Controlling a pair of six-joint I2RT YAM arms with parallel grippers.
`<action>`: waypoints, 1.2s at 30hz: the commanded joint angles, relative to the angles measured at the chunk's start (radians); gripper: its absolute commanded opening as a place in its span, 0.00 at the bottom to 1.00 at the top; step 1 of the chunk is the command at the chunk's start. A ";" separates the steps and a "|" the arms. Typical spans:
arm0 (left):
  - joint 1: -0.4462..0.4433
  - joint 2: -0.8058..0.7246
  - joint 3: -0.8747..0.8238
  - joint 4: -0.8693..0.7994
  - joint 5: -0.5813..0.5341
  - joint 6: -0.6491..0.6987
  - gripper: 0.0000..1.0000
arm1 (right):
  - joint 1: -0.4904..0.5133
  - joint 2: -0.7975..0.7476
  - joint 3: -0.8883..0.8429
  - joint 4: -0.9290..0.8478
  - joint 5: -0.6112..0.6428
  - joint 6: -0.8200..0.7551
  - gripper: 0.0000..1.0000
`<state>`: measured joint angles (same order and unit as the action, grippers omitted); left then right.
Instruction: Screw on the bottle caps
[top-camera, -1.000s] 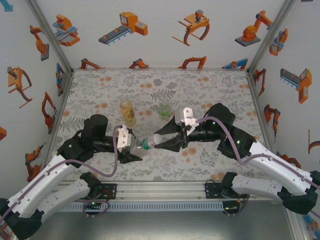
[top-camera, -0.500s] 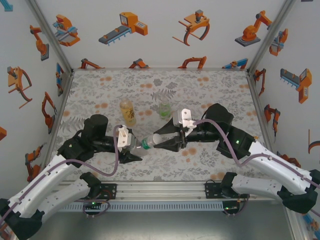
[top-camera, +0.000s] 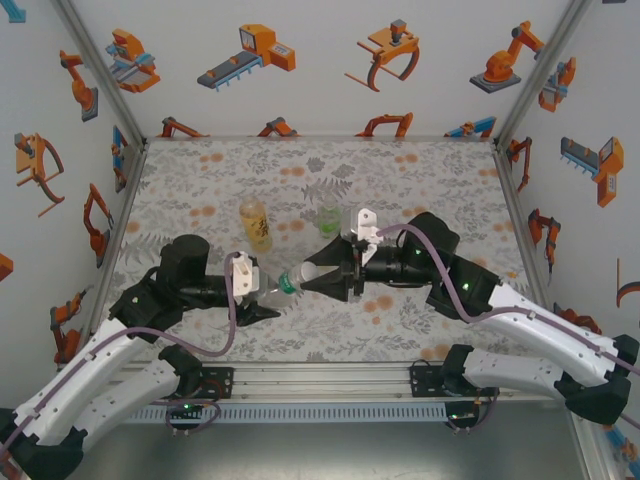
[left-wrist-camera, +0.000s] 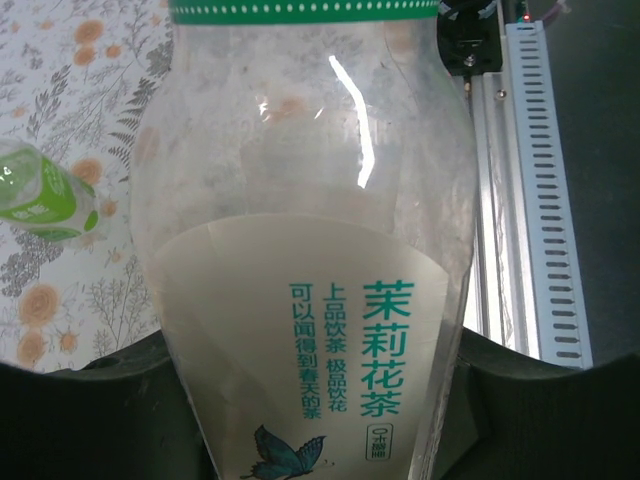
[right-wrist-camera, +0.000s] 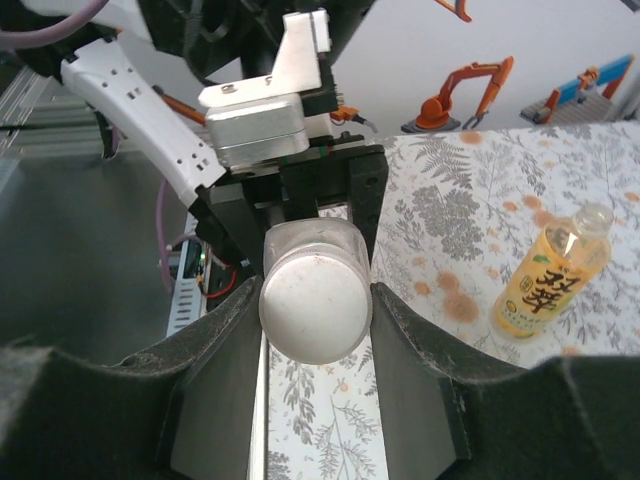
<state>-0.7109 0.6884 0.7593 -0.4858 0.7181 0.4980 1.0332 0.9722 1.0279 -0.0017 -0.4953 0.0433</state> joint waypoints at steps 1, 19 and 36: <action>-0.004 -0.027 0.011 0.119 0.032 -0.006 0.00 | 0.009 0.021 -0.041 -0.022 0.133 0.116 0.13; -0.008 -0.004 -0.014 0.333 -0.097 -0.105 0.00 | 0.019 0.118 0.197 -0.387 0.497 0.536 0.00; -0.139 0.179 -0.026 0.704 -0.284 -0.127 0.00 | 0.043 0.218 0.471 -0.707 0.641 0.627 0.10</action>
<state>-0.8204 0.8520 0.7177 -0.0326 0.4160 0.3794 1.0538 1.1507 1.4776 -0.5827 0.1131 0.6556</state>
